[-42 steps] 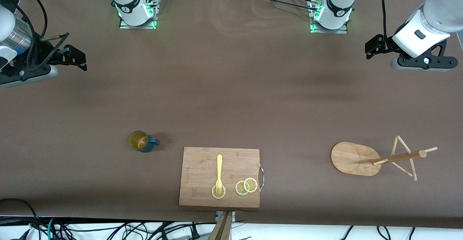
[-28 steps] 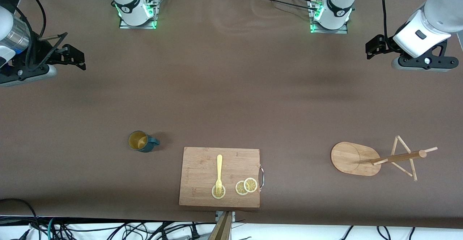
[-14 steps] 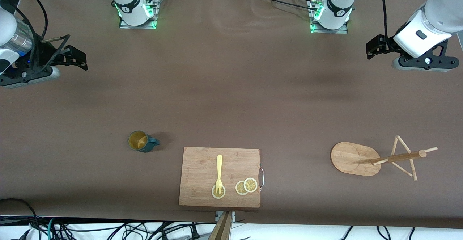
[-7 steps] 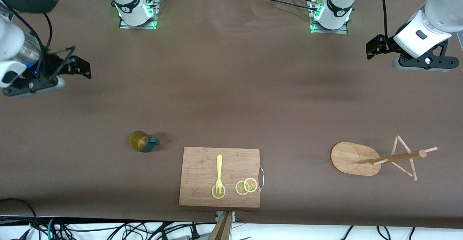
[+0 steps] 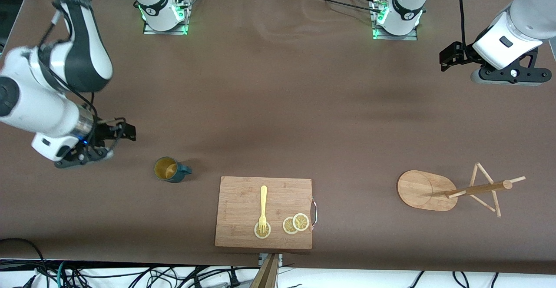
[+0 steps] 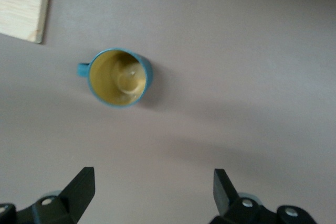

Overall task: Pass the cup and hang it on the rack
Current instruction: 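Reach the right gripper down to the teal mug's rim, then grasp the teal mug rim with the right gripper and lift it, then carry the mug toward the table middle with the right gripper, then set the mug down and withdraw the right gripper while the left gripper approaches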

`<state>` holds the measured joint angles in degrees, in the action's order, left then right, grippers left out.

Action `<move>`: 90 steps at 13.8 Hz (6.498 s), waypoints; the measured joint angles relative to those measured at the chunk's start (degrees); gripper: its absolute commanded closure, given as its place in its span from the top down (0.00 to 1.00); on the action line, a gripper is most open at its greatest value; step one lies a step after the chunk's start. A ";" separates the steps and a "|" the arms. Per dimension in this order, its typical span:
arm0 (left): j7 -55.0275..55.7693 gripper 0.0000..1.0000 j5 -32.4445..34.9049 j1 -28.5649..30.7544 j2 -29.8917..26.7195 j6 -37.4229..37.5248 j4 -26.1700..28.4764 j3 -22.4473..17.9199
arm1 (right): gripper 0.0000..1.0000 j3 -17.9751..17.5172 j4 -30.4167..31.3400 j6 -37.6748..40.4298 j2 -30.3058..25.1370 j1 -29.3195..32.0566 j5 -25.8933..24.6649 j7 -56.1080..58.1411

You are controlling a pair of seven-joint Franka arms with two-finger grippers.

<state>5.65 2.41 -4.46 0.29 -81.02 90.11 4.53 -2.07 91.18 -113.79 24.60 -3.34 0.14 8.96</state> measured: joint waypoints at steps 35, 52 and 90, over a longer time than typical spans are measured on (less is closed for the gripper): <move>0.00 1.00 0.00 0.13 0.05 0.11 -0.03 -0.19 | 0.00 -3.12 -9.69 -9.55 17.61 -4.75 1.01 -6.67; 0.00 1.00 0.00 0.19 0.07 0.12 -0.05 -0.35 | 0.00 -7.43 -12.78 -8.26 17.34 -44.58 -4.67 -49.41; -75.35 1.00 -22.79 11.89 6.58 -3.31 15.86 -0.56 | 1.00 1.02 -23.35 26.88 -2.92 -13.94 4.61 -19.64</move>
<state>-69.70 -20.38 7.43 6.87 -84.33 105.97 3.97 -1.05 67.84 -86.90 21.68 -17.28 4.76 -10.67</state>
